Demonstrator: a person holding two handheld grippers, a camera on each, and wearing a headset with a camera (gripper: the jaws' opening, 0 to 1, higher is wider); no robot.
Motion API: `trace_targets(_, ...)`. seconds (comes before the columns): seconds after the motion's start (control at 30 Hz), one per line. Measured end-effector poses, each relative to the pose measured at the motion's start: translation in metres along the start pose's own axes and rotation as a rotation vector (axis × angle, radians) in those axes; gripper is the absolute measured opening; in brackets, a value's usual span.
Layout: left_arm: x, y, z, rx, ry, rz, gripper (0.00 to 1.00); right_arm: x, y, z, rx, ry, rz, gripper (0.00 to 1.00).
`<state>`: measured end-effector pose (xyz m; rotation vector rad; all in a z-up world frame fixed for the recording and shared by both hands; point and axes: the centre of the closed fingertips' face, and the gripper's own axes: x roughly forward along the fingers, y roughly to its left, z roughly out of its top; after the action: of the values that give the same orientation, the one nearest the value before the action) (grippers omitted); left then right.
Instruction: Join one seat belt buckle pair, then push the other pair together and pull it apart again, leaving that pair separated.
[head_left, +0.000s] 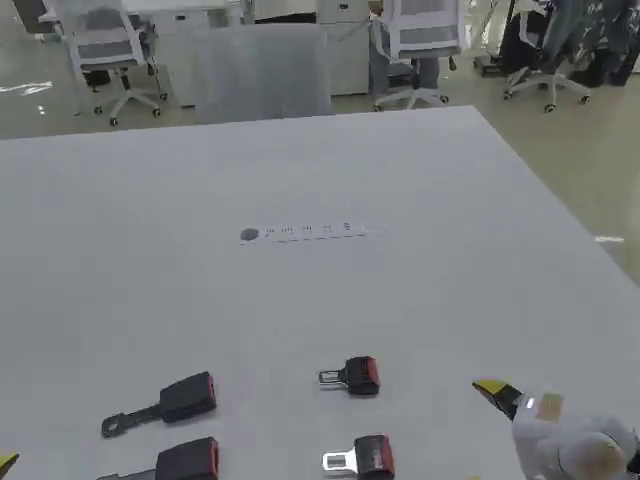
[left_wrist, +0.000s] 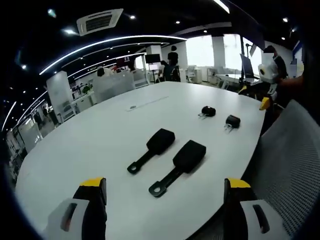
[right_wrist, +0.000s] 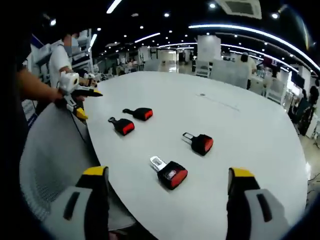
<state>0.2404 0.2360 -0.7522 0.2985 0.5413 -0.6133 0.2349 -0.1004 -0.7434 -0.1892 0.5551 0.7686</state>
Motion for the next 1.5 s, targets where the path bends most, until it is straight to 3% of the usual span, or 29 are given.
trace_targets(0.17,-0.001,0.001,-0.001,-0.011,0.002,0.006,0.98,-0.005,-0.012,0.006,-0.004,0.005,-0.003,0.98)
trace_targets(0.5,0.000,0.000,0.002,-0.010,-0.009,0.002,0.98,-0.002,-0.011,0.008,-0.037,0.004,0.017,0.98)
trace_targets(0.7,-0.001,-0.002,0.001,-0.002,-0.007,-0.011,0.98,-0.004,-0.013,0.001,-0.045,0.025,0.011,0.96)
trace_targets(0.83,-0.001,-0.001,-0.005,0.007,0.025,-0.008,1.00,-0.003,-0.011,-0.001,-0.047,0.041,0.021,0.94)
trace_targets(1.03,-0.001,0.000,-0.003,0.001,0.014,0.001,1.00,-0.004,-0.013,0.000,-0.051,0.039,0.025,0.94)
trace_targets(1.2,-0.002,0.001,-0.002,-0.004,0.013,0.009,1.00,-0.007,-0.022,-0.002,-0.050,0.033,-0.002,1.00)
trace_targets(1.5,-0.003,0.003,0.000,-0.018,-0.001,0.019,1.00,-0.004,-0.022,0.004,-0.067,0.039,0.008,0.99)
